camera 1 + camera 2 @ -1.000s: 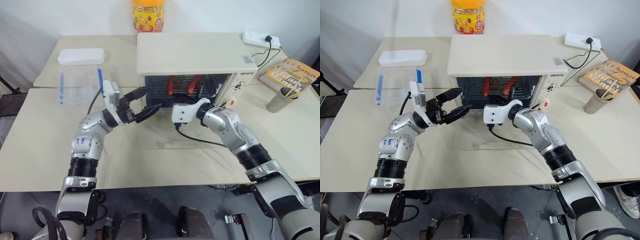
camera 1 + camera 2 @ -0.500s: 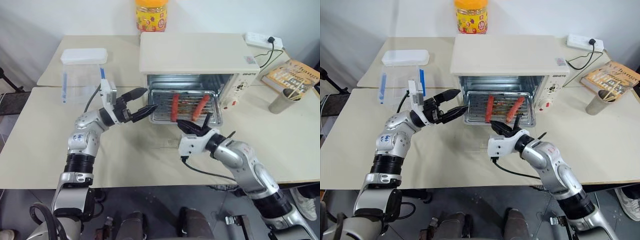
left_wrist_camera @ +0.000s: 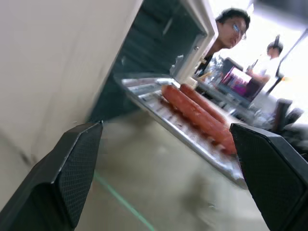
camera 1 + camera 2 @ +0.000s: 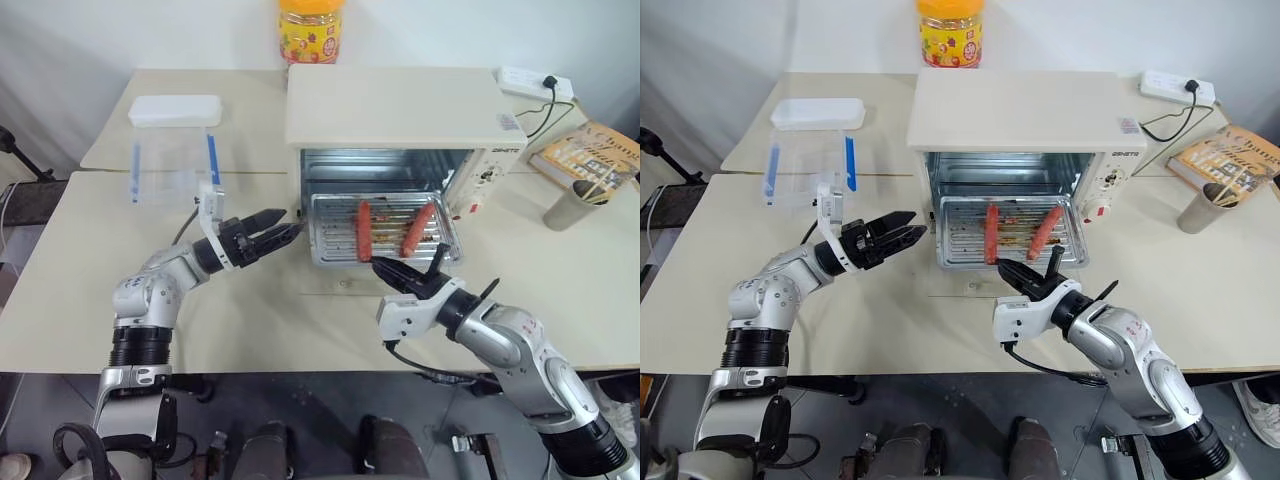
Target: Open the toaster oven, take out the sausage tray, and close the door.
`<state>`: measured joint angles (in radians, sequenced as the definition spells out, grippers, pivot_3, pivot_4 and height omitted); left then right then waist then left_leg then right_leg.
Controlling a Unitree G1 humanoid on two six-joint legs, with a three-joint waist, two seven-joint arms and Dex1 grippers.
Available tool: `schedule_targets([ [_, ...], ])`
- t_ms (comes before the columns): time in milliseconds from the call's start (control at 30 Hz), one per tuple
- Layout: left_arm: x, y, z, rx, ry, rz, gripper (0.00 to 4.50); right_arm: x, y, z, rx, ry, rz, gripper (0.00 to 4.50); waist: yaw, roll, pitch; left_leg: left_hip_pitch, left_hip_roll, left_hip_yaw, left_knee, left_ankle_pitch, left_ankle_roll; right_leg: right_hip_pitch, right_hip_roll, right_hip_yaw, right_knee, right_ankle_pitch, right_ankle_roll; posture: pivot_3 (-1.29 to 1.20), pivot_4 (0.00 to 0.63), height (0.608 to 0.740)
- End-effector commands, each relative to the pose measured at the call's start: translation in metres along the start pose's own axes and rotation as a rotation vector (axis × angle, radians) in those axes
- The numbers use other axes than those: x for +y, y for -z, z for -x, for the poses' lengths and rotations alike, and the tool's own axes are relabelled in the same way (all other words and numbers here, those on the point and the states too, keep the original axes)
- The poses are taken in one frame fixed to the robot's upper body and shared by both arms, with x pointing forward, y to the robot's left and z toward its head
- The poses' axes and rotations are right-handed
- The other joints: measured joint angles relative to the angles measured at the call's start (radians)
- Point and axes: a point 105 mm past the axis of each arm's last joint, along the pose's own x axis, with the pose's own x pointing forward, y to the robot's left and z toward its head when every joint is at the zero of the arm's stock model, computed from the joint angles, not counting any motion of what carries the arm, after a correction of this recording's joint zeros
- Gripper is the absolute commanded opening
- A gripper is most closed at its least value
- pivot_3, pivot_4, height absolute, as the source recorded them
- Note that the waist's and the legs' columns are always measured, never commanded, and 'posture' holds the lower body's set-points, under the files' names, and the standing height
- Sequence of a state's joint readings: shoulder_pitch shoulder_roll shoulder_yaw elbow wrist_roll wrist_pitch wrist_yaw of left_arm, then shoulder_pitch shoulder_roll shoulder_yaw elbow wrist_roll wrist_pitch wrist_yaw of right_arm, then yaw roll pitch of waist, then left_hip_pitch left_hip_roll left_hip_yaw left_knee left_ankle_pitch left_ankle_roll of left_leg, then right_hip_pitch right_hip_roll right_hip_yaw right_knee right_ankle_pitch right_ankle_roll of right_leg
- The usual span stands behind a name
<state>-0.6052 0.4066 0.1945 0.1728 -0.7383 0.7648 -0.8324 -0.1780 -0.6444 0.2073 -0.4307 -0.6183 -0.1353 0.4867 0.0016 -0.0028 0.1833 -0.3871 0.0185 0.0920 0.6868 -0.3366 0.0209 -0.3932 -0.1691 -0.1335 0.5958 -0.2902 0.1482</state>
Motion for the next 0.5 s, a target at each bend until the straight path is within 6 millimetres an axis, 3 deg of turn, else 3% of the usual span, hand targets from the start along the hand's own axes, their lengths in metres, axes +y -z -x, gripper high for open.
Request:
schedule_targets([
  [33, -0.014, -0.005, -0.004, 0.023, -0.007, 0.107, 4.50, -0.016, -0.010, 0.007, -0.056, 0.038, 0.057, 0.01, 0.001, 0.000, 0.000, 0.000, 0.000, 0.000, 0.000, 0.000, 0.000, 0.001, 0.000, 0.000, 0.000, 0.000, 0.000, 0.00, 0.150, 0.740],
  [400, -0.022, 0.002, -0.013, 0.007, -0.061, 0.455, 4.50, -0.014, -0.030, 0.003, -0.208, -0.031, 0.087, 0.01, -0.002, 0.000, 0.000, 0.002, 0.000, -0.003, 0.000, 0.000, 0.000, 0.001, 0.000, 0.001, 0.001, 0.000, 0.000, 0.00, 0.150, 0.740],
  [500, -0.027, 0.002, -0.016, 0.001, -0.047, 0.511, 3.64, -0.013, -0.033, 0.002, -0.227, -0.043, 0.086, 0.00, 0.000, -0.001, 0.000, 0.002, 0.000, -0.003, 0.000, 0.000, 0.000, 0.001, 0.000, 0.001, 0.001, 0.000, 0.000, 0.00, 0.150, 0.740],
])
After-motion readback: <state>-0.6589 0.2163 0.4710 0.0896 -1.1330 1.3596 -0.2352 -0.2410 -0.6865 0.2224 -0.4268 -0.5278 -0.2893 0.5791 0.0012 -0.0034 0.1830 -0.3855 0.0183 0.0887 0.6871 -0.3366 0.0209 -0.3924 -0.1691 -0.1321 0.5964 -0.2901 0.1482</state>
